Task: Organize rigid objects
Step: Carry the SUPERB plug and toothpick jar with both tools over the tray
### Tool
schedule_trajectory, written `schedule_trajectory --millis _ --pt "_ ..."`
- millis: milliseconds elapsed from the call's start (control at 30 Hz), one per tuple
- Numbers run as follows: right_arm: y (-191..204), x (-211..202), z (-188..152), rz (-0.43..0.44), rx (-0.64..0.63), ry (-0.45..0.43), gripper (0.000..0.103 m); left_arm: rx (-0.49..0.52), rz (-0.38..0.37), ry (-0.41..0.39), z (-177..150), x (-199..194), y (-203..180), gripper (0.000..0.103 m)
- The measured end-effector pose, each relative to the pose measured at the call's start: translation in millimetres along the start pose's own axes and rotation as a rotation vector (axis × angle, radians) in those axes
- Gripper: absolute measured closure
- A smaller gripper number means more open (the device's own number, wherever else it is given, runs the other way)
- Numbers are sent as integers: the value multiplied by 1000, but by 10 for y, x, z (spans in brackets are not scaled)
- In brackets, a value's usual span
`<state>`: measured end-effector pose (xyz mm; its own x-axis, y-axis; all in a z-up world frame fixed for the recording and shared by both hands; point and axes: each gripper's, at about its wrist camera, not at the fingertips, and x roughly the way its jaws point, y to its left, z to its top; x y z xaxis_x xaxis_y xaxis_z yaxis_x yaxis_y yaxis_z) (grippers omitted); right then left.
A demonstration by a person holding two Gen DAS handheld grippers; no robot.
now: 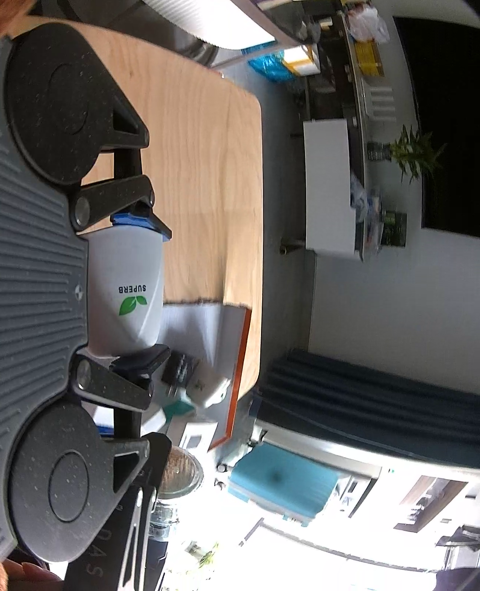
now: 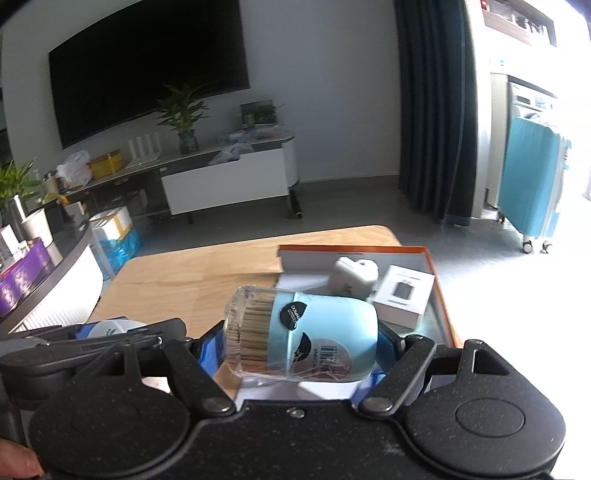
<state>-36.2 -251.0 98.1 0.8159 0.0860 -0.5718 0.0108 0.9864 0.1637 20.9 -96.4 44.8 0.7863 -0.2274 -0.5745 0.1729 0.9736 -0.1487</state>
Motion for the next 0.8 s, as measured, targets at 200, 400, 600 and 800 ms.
schedule_trajectory --millis 200,400,600,800 --pt "-288 -100 17 -62 38 -24 11 34 -53 8 3 76 -230 42" --pt "-577 -155 44 -118 79 -36 11 58 -92 11 35 149 -426 42" --pt "-712 -154 50 -140 98 -35 10 72 -115 24 53 237 -549 42" --pt "-774 -78 79 -138 112 -21 10 81 -130 34 68 301 -626 42"
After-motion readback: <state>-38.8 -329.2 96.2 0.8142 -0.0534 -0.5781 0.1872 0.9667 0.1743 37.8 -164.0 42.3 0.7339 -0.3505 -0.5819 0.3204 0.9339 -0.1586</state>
